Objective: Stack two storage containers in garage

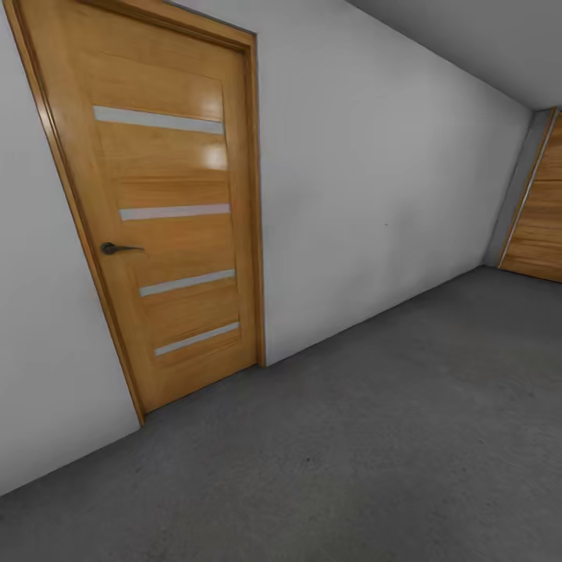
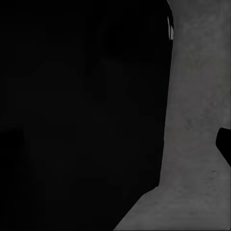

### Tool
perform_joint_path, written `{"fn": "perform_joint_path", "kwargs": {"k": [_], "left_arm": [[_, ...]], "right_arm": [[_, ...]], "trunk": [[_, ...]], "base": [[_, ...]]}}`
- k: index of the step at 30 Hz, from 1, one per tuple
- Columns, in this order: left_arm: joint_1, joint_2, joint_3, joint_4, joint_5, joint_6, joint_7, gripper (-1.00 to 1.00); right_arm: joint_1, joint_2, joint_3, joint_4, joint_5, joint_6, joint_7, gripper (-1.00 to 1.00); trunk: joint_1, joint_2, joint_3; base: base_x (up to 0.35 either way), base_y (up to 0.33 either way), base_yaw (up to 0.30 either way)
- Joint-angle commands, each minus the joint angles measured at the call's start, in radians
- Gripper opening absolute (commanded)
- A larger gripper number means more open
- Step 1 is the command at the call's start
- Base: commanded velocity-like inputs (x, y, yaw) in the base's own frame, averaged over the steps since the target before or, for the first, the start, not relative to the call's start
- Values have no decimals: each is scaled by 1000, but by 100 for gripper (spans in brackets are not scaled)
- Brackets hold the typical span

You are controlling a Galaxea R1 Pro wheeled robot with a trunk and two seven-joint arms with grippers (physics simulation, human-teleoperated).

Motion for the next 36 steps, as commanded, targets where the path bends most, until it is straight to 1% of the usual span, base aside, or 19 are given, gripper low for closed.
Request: {"fn": "perform_joint_path", "kwargs": {"k": [1,4,6,10,12,15,18,25,34,36], "left_arm": [[6,2,1,-6,3,-2,0,100],[10,2,2,-9,6,-3,0,100],[7,1,4,3,10,-4,0,100],[6,0,7,21,12,-5,0,100],[6,-2,7,20,12,-5,0,100],[6,-13,8,20,12,-5,-1,100],[6,-26,8,19,12,-5,-1,100],[6,-29,9,8,13,-6,-2,100],[6,-29,84,-2,13,-8,-2,100],[6,-29,94,-4,13,-8,-2,100]], "right_arm": [[-6,4,6,-6,6,-6,-6,100],[-23,4,10,-23,7,-21,-7,100],[-35,4,8,-28,4,-16,-7,100],[-58,1,-1,-51,-6,-38,-6,100],[-69,3,-2,-55,-7,-49,-6,100],[-86,6,3,-54,-2,-66,-6,100],[-103,0,7,-51,1,-83,0,100],[-104,-3,8,-49,2,-122,-1,100],[-104,-3,9,-49,3,-126,3,100],[-104,-3,9,-49,3,-126,3,100]], "trunk": [[0,0,0],[0,0,0],[0,0,0],[0,0,0],[0,0,0],[0,0,0],[0,0,0],[0,0,0],[0,0,0],[0,0,0]], "base": [[0,0,0],[0,0,0],[0,0,0],[0,0,0],[0,0,0],[0,0,0],[0,0,0],[8,0,0],[317,0,0],[340,0,0]]}}
